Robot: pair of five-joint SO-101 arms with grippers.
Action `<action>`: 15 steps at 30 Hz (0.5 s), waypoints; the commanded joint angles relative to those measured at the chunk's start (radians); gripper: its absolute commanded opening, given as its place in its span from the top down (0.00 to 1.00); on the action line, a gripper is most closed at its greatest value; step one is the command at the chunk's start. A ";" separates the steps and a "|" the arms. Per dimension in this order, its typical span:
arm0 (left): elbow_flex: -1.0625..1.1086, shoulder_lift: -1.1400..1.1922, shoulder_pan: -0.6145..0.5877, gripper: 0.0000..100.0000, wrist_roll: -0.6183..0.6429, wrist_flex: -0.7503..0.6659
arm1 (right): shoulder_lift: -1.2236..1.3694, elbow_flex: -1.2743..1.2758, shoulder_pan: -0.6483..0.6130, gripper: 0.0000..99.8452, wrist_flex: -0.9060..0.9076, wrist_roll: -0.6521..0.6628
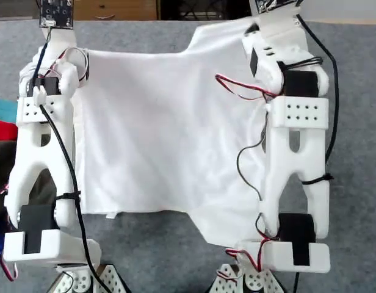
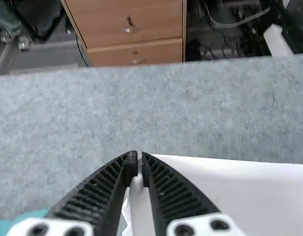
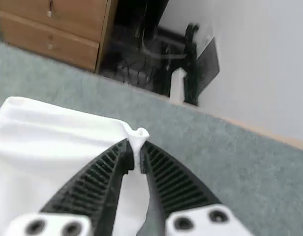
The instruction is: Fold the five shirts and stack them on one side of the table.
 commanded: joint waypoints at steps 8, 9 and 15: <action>0.156 -0.095 0.005 0.97 -0.012 0.422 | -0.008 -0.050 -0.054 0.99 0.569 0.126; 0.182 -0.109 0.002 0.97 -0.015 0.457 | -0.021 -0.042 -0.068 0.99 0.617 0.141; 0.371 -0.241 0.007 0.97 -0.160 0.598 | -0.182 0.166 -0.133 0.99 0.747 0.210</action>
